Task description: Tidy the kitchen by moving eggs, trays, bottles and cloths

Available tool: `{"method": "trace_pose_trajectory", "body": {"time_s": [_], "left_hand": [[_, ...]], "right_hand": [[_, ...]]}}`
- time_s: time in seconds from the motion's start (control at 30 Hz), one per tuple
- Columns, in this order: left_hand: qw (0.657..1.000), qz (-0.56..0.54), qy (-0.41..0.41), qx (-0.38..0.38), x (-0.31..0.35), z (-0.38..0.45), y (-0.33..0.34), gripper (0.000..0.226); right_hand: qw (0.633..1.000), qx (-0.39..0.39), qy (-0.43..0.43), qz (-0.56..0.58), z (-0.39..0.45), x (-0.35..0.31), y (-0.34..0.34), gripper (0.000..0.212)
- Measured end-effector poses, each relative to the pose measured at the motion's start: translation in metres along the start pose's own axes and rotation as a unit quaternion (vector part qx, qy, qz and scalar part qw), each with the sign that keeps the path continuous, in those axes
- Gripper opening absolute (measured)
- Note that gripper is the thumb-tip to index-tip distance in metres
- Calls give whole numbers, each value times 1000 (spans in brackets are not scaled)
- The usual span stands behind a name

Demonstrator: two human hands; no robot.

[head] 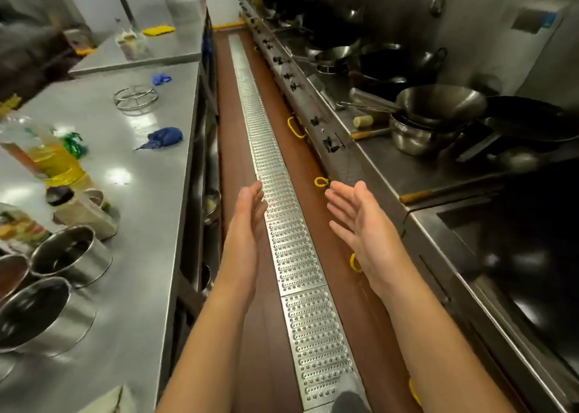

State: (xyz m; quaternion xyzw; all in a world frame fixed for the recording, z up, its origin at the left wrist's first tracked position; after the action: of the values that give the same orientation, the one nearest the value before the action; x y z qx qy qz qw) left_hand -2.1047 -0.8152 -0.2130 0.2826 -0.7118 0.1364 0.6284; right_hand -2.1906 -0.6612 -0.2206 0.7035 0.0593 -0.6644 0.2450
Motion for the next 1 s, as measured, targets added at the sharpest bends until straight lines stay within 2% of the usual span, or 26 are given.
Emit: {"method": "trace_pose_trajectory", "body": {"time_s": [0.23, 0.3, 0.4, 0.47, 0.67, 0.87, 1.0], "left_hand": [[997, 8, 19, 78, 32, 66, 5, 61], [995, 2, 22, 99, 36, 74, 3, 69], [991, -7, 19, 136, 38, 87, -6, 58], [989, 7, 24, 145, 40, 102, -8, 59], [987, 13, 25, 158, 40, 152, -14, 58], [992, -11, -3, 128, 31, 230, -25, 56], [995, 3, -9, 100, 34, 300, -31, 72]], "right_hand": [[996, -78, -14, 52, 116, -16, 19, 47], [993, -102, -6, 50, 132, -16, 31, 49], [989, -139, 12, 42, 145, -12, 46, 51], [987, -155, 17, 39, 156, -9, 51, 53], [988, -153, 21, 25, 204, 3, 54, 54], [992, -122, 39, -4, 269, 29, 58, 49], [994, -100, 44, -26, 322, 45, 71, 48]]}}
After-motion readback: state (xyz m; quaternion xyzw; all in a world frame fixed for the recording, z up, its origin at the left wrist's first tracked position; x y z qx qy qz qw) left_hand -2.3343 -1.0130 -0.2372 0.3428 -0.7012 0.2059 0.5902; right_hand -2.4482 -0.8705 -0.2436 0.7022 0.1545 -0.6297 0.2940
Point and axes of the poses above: each hand's wrist, its own z-axis towards the middle knuckle, its own y-axis out of the palm, x = y × z, the point moved 8 cm from there along z, towards the middle knuckle, and after that the axes turned 9 degrees about -y, right-handed, at the moved point
